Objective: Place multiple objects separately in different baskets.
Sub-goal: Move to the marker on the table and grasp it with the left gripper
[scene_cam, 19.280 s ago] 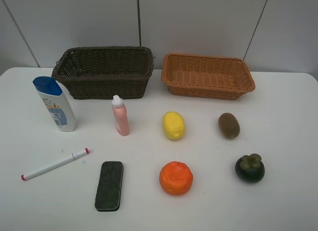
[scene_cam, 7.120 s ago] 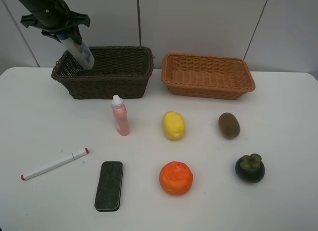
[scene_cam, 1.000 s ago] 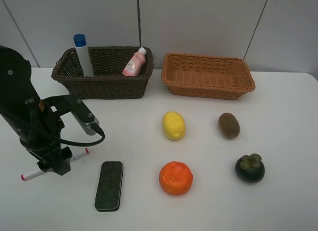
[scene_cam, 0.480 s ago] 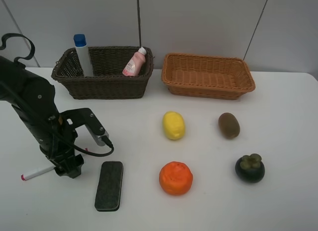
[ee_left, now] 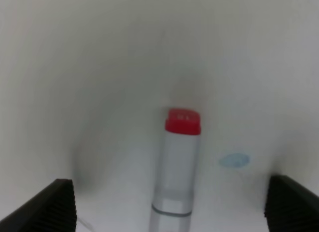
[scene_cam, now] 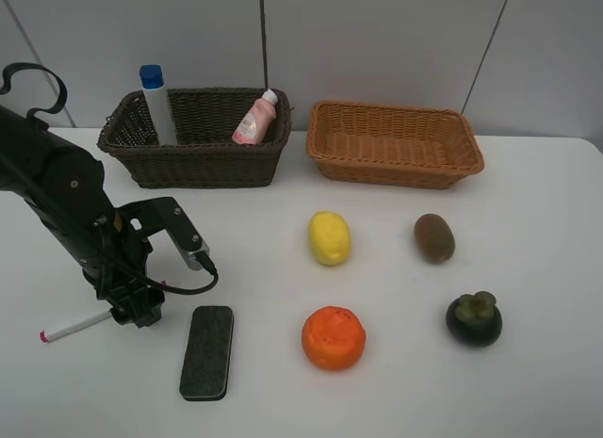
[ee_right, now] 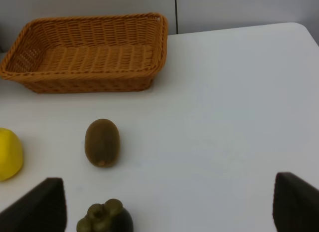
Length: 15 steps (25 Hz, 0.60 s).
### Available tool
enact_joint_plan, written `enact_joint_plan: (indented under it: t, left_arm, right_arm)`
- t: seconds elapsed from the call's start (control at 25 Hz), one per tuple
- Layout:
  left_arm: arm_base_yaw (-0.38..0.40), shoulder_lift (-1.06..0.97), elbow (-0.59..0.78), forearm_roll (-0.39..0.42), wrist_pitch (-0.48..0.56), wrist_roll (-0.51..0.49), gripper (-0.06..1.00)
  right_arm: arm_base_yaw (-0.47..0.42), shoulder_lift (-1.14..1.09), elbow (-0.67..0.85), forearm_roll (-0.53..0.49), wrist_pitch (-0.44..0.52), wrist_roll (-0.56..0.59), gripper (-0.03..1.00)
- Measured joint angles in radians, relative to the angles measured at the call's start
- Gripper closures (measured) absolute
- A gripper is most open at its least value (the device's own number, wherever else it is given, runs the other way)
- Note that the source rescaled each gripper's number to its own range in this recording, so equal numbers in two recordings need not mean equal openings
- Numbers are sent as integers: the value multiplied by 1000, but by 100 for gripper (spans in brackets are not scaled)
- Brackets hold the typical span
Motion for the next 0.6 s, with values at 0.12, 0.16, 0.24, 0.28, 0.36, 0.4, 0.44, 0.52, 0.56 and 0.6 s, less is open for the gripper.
enact_joint_plan:
  t: [0.12,0.16,0.24,0.28,0.36,0.4,0.44,0.52,0.56,0.6]
  left_arm:
    - [0,0,0,0,0,0,-6]
    - [0,0,0,0,0,0,-6]
    - [0,12,0,0,-1,0,-6]
    - [0,19,-1,-1,4,0,-6]
    - [0,32,-6,-1,10,0,-6]
    - [0,39,-11,-2,19,0,-6]
    - [0,46,-15,-3,25,0,-6]
    - [0,49,-18,-4,31,-4,-6]
    - [0,49,-19,-4,34,-9,-6]
    - [0,50,-20,-4,38,-18,-5]
  right_arm:
    - [0,0,0,0,0,0,-1]
    - [0,0,0,0,0,0,-1]
    - [0,0,0,0,0,0,-1]
    - [0,0,0,0,0,0,-1]
    - [0,0,0,0,0,0,-1]
    - [0,0,0,0,0,0,-1]
    - [0,0,0,0,0,0,-1]
    - [0,0,0,0,0,0,-1]
    - [0,0,0,0,0,0,-1]
    - [0,0,0,0,0,0,-1]
